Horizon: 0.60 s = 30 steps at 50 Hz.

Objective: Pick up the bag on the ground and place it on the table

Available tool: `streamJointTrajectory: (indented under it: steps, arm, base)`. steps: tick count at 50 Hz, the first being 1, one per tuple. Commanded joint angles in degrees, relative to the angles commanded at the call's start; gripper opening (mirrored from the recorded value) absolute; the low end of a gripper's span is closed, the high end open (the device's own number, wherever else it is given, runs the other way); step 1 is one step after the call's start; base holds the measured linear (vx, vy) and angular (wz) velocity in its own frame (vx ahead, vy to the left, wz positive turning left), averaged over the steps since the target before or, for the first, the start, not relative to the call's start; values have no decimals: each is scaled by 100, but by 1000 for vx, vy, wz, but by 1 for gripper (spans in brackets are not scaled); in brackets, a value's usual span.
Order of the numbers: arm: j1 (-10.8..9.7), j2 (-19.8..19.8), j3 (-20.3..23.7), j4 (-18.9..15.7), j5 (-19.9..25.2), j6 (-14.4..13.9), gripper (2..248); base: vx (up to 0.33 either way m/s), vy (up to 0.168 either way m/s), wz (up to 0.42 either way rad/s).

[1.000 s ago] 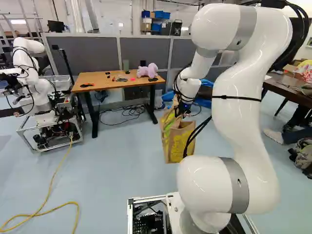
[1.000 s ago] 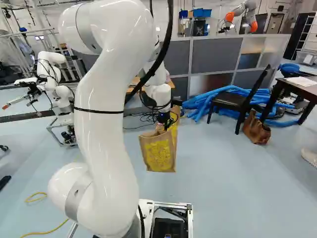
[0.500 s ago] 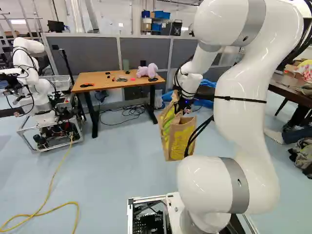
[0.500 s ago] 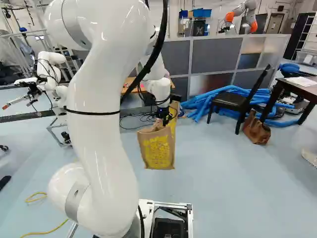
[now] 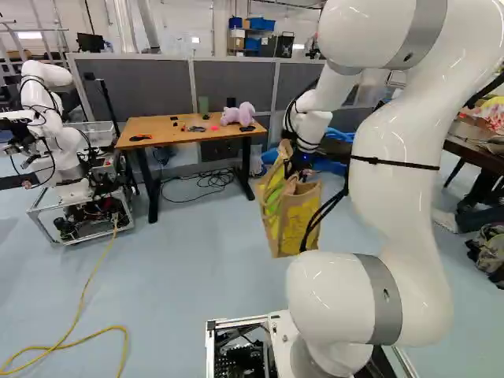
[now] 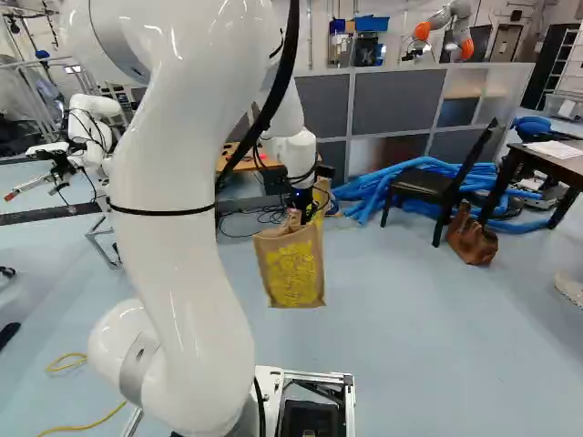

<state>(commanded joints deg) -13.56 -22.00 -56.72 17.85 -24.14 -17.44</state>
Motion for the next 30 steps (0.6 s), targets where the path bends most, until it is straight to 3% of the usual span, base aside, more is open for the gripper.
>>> streamJointTrajectory:
  steps: [30]
  arm:
    - [-25,188,7,-246,-217,0,21]
  base:
    - [0,0,0]
